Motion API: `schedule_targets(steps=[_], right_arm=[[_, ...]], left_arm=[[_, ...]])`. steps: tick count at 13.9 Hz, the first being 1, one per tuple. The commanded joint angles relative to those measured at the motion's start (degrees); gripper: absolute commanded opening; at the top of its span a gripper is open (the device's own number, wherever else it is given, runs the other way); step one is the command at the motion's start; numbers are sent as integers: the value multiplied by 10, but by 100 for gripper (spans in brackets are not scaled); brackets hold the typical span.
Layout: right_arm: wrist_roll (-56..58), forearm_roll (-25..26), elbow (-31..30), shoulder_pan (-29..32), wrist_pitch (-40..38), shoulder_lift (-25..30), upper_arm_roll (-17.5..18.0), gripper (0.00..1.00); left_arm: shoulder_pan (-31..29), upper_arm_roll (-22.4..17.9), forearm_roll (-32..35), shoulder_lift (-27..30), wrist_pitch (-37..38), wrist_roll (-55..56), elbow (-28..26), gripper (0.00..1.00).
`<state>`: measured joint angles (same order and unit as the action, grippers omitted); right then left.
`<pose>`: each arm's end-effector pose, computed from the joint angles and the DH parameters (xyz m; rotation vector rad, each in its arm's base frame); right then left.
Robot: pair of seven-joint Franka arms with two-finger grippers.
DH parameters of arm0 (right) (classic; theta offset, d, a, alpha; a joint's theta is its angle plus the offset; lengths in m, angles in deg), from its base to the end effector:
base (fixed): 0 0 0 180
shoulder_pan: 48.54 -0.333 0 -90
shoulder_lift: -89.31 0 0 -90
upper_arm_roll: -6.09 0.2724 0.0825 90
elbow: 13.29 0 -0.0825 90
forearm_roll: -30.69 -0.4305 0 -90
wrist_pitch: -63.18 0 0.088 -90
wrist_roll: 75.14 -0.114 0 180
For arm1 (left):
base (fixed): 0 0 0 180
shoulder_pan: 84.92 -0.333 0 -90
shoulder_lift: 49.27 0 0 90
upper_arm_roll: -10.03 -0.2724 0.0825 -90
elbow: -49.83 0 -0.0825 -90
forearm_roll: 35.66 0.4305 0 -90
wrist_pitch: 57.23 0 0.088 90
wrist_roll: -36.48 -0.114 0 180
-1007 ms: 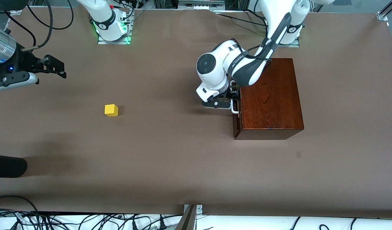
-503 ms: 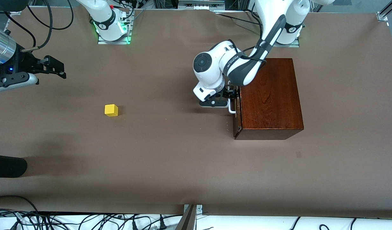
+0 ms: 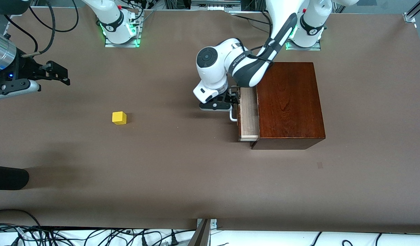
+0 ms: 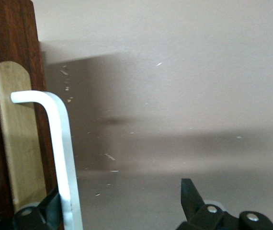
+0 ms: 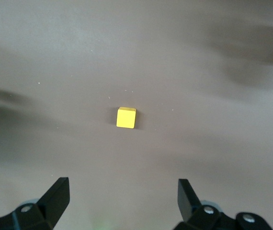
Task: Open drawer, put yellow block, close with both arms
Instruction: 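Pull the drawer open by its handle with the left gripper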
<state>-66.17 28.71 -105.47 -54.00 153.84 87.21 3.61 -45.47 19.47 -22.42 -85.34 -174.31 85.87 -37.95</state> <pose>0.6075 0.0359 0.5331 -3.0873 -0.3208 0.0952 0.4826 -0.5155 0.2149 -2.9919 0.1227 -0.0102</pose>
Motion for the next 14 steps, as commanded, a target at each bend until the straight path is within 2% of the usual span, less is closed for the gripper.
schedule_targets(steps=[1,6,8,9,12,14], right_arm=[[2,3,9,5,0,-5,-1,100],[-5,-1,10,5,-1,-5,-4,100],[-4,-6,14,5,-2,-5,-5,100],[-4,-6,14,5,-7,-4,-6,100],[8,0,13,2,-10,-5,-4,100],[13,1,10,0,-32,-5,-3,100]], left_arm=[[11,1,-11,-34,-3,7,46,100],[15,0,-30,-28,-4,17,60,100],[12,0,-29,-7,2,13,60,100],[9,-1,-29,11,18,11,60,100],[2,-9,-22,65,131,8,72,100],[-37,-13,-22,111,195,-11,77,100]])
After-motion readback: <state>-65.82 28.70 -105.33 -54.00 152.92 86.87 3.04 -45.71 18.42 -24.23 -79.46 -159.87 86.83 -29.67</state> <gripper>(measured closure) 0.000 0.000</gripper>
